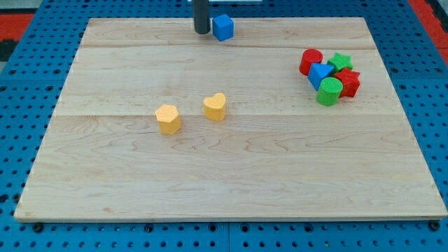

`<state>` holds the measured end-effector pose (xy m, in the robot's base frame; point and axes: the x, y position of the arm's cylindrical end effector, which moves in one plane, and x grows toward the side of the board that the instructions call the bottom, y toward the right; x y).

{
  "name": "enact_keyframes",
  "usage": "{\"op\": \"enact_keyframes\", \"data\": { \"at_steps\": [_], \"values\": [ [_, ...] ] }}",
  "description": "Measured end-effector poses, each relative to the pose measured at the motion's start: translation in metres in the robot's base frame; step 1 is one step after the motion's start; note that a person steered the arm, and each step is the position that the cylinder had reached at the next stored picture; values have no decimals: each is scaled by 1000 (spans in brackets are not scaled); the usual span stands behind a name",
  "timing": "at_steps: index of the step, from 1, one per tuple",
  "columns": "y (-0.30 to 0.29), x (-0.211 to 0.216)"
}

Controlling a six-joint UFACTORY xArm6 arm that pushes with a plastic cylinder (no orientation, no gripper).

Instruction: Move yellow heart towards top center

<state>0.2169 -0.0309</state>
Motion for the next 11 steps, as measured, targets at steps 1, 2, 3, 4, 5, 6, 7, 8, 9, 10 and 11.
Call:
{"op": "enact_keyframes", "data": {
  "at_steps": [1, 2, 3, 4, 5, 6, 7, 8, 9, 10, 11],
  "values": [
    [37, -5],
    [19, -5],
    [-32, 46],
    [32, 120],
    [92, 175],
    [104, 250],
    [62, 287],
    [12, 269],
    [12, 226],
    [26, 182],
    [26, 142]
  ]
}}
